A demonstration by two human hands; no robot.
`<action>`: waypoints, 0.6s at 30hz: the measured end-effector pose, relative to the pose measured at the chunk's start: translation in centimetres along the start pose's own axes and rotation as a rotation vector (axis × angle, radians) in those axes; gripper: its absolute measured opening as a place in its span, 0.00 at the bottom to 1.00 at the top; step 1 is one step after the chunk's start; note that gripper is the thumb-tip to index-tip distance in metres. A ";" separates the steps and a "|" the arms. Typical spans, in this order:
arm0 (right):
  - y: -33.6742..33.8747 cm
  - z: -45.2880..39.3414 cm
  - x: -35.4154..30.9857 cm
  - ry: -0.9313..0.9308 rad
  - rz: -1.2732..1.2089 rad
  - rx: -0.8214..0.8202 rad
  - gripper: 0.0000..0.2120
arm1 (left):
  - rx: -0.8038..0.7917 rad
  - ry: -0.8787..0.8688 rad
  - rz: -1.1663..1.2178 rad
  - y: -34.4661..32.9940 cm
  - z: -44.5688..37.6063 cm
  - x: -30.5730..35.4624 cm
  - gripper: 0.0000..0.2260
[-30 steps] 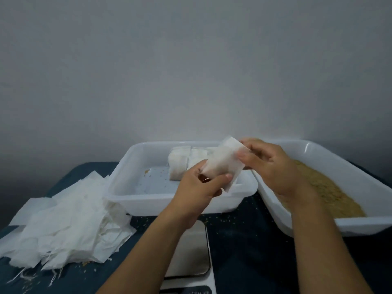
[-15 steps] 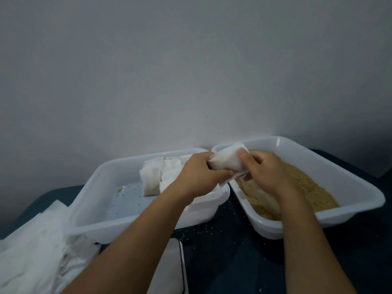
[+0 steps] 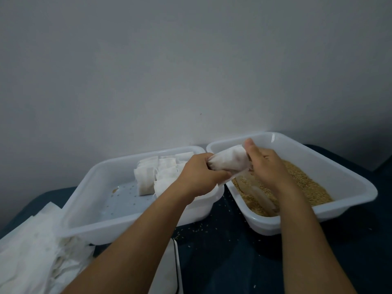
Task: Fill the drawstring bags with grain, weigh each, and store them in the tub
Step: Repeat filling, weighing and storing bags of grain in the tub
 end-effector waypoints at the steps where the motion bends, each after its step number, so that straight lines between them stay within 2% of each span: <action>1: -0.1 -0.1 0.1 -0.019 0.017 -0.024 0.40 | -0.001 -0.002 -0.003 0.0 -0.1 0.0 0.07; 4: -0.2 -0.2 0.4 -0.026 0.138 0.023 0.37 | -0.005 -0.013 -0.010 -0.1 -0.2 0.1 0.07; 6: 0.0 0.0 0.3 -0.029 0.111 0.078 0.35 | -0.013 -0.019 -0.002 -0.1 -0.3 0.1 0.07; 10: -0.1 -0.2 0.2 -0.115 0.012 -0.012 0.42 | -0.013 -0.017 0.019 -0.2 -0.3 0.3 0.07; 14: -0.3 -0.1 0.3 -0.084 0.163 0.046 0.35 | -0.014 -0.002 0.042 -0.3 0.0 0.3 0.09; 18: -0.3 0.0 0.3 -0.140 0.022 -0.033 0.39 | -0.012 -0.003 0.041 -0.2 0.0 0.1 0.05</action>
Point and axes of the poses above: each hand's wrist, its own z-axis away from the middle knuckle, its own y-axis out of the back of the hand, x = y × z, the point moved 3 cm from there along -z, towards the middle knuckle, and after that the axes turned 1 degree about -x, right-handed, at the moved point
